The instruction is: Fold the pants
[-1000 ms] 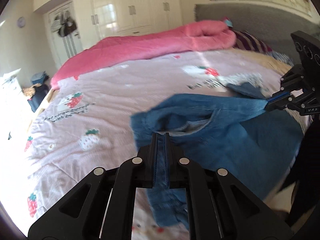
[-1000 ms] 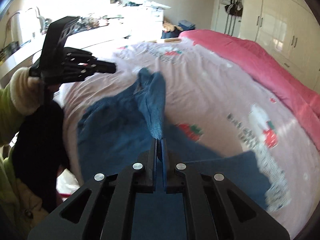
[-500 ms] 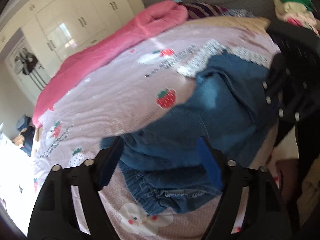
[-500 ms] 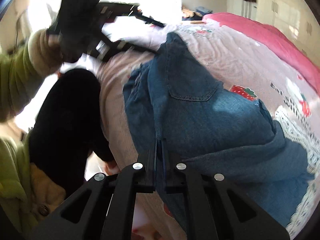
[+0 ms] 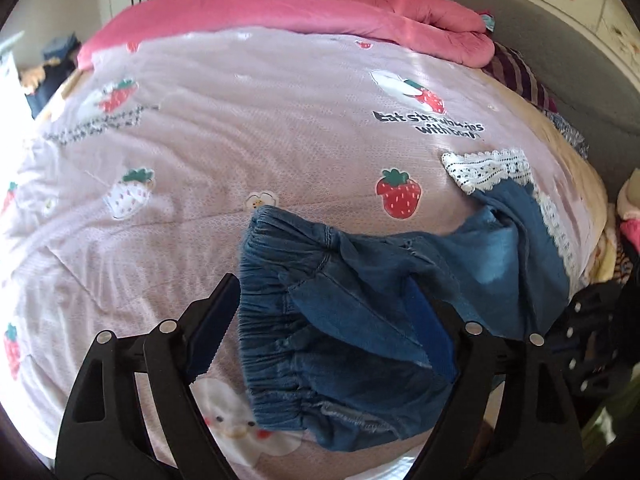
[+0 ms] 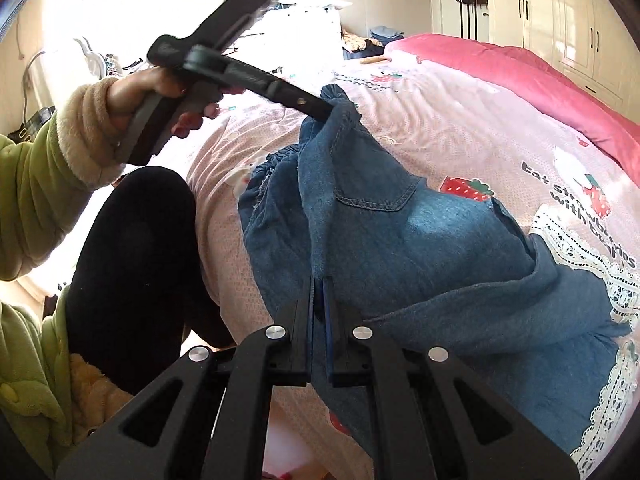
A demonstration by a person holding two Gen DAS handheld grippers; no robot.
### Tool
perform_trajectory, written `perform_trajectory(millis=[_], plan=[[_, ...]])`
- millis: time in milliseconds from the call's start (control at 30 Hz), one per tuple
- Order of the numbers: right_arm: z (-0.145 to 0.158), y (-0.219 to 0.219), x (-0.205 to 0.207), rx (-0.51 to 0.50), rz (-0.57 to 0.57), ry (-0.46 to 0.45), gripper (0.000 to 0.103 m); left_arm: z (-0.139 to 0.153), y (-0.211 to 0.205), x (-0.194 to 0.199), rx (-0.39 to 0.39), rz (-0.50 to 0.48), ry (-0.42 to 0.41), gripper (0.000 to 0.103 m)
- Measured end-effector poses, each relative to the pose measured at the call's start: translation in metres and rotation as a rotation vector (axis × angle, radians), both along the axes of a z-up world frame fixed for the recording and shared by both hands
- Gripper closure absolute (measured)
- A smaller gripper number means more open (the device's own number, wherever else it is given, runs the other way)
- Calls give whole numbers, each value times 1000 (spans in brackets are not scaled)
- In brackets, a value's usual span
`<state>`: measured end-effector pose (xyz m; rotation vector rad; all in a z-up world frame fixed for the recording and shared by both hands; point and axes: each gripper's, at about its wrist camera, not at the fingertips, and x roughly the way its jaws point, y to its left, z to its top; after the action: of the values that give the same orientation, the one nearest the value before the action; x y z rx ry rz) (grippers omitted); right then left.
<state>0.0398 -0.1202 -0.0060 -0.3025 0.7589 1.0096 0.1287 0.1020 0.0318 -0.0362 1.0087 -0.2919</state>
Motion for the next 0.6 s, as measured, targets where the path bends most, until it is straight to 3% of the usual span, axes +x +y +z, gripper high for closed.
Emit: perform_trajectory(millis=[67, 167, 433, 600], plan=[[0, 0, 0, 0, 1, -3, 100, -6, 4, 10, -79, 20, 54, 74], [0, 0, -1, 3, 0, -7, 99, -15, 7, 18, -173, 25, 95, 99], [-4, 2, -6, -20, 24, -19, 99, -9, 24, -36, -186, 50, 50, 100], [-23, 14, -4, -92, 37, 28, 99, -38, 33, -60, -148, 102, 150, 100]])
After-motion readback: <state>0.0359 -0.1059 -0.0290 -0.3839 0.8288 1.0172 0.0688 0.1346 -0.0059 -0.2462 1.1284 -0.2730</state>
